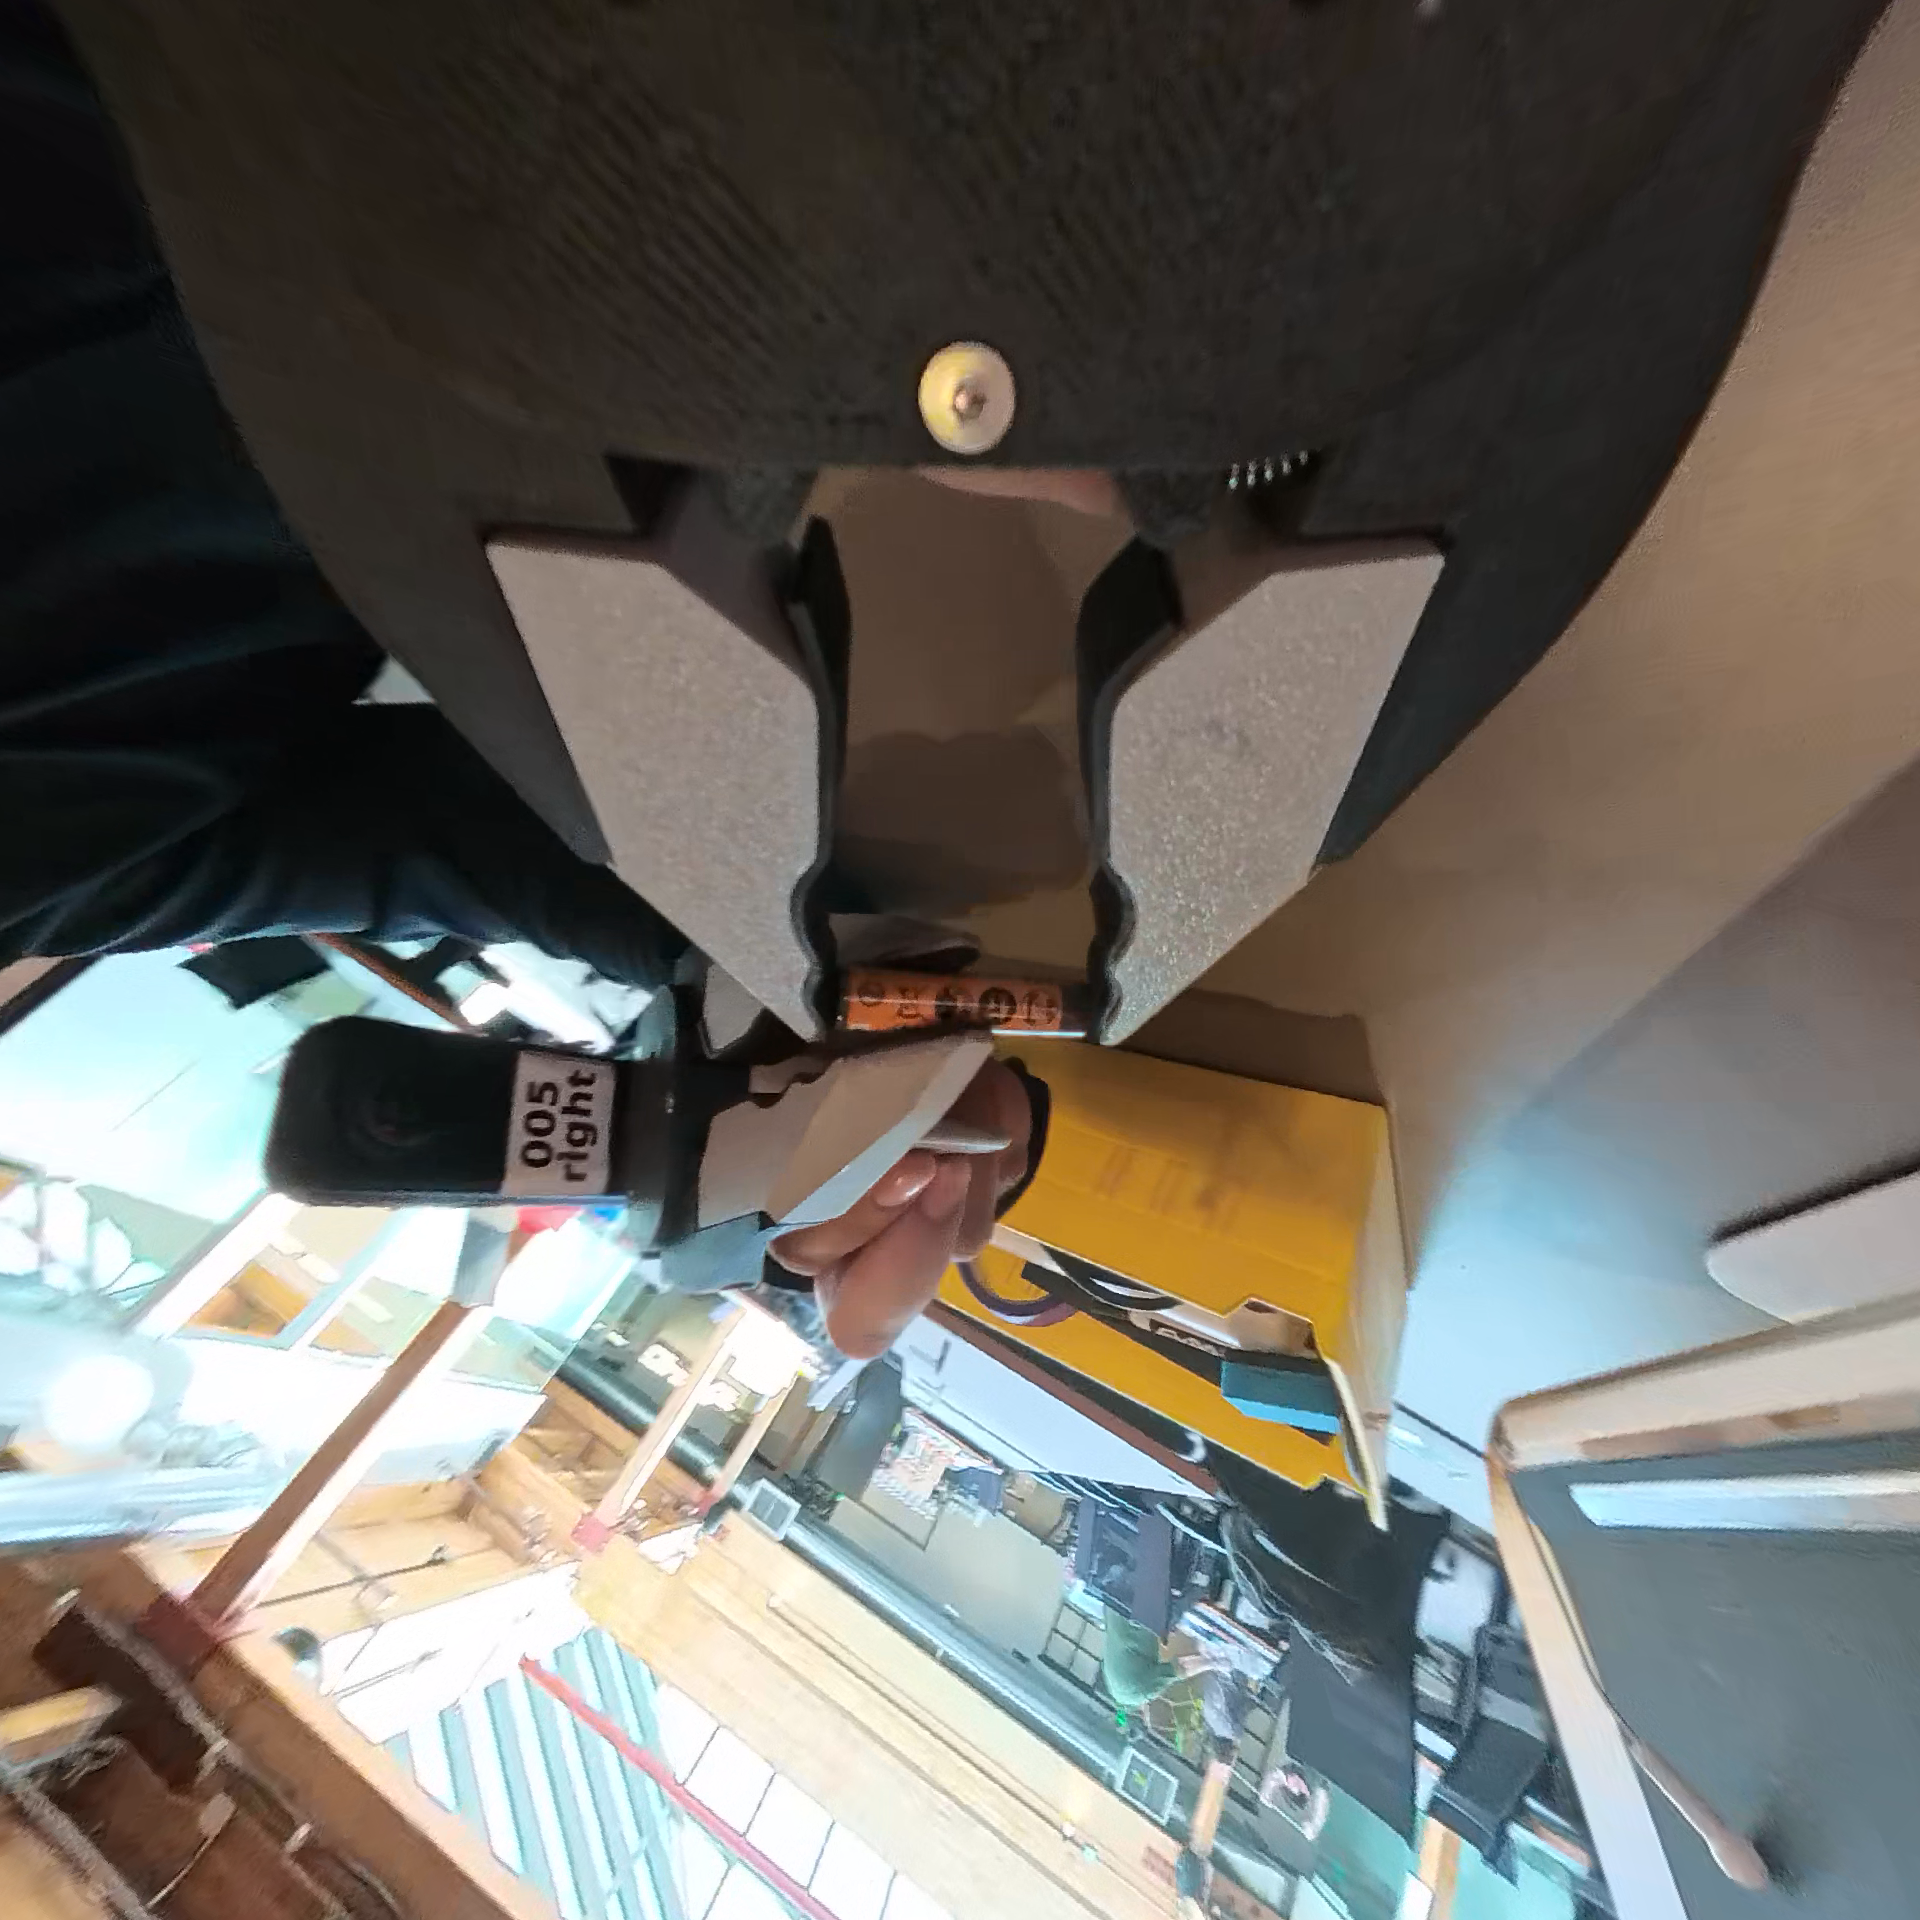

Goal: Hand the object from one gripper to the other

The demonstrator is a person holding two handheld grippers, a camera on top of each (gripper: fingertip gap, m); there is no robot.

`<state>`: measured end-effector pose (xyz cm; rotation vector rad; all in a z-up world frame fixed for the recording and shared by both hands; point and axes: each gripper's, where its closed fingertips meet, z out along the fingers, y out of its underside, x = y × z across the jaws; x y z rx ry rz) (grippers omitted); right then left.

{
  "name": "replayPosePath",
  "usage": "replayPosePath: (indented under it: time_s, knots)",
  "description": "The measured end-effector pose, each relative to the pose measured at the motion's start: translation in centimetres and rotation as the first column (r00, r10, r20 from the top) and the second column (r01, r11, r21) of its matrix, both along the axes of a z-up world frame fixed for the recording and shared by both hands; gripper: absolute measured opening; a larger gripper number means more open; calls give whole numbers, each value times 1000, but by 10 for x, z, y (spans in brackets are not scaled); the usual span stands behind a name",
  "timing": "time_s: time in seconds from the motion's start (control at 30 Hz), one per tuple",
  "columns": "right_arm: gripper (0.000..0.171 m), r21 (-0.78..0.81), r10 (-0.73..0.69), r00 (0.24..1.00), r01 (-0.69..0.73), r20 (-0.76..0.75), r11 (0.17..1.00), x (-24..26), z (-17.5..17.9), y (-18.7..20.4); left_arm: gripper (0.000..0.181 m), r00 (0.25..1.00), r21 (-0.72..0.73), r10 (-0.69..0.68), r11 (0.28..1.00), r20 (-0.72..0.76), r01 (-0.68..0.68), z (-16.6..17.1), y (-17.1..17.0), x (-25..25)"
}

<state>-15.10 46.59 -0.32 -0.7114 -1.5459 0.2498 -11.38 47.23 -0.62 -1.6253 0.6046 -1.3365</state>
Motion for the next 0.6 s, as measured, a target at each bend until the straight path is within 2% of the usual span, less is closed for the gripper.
replayPosePath:
  time_s: [0.07, 0.13, 0.2, 0.27, 0.33, 0.4, 0.43, 0.53, 0.6]
  knots:
    - [11, -27, -12, 1000, 12, 8, 1000, 1, -2, 4, 46, 996, 89, 58, 995, -74, -51, -1, 3, -3]
    - [16, -111, 7, 999, -3, 31, 994, 5, -6, 7, 46, 970, 241, 170, 962, -176, -125, -1, 10, -10]
    - [10, -281, 59, 993, -28, 103, 959, 13, -18, 10, 46, 888, 481, 338, 862, -311, -159, -3, 16, -19]
    - [18, -452, 88, 992, -37, 93, 891, 21, -19, 17, 46, 807, 643, 472, 750, -356, -154, 1, 19, -25]
    - [18, -618, 147, 988, -88, 45, 781, 25, -16, 16, 46, 754, 785, 563, 610, -337, -104, 8, 15, -23]
    - [25, -764, 158, 987, -117, -20, 634, 24, -9, 18, 46, 669, 895, 663, 445, -337, 10, 7, 12, -20]
    - [30, -820, 182, 982, -143, -48, 554, 22, -6, 15, 46, 635, 914, 689, 399, -350, 72, 2, 11, -17]
    - [35, -909, 243, 963, -205, -120, 364, 15, -1, 2, 46, 614, 932, 705, 318, -354, 173, -8, 6, -4]
    - [28, -929, 284, 952, -200, -110, 311, 10, -8, -7, 46, 585, 934, 728, 295, -356, 202, -12, 8, -2]
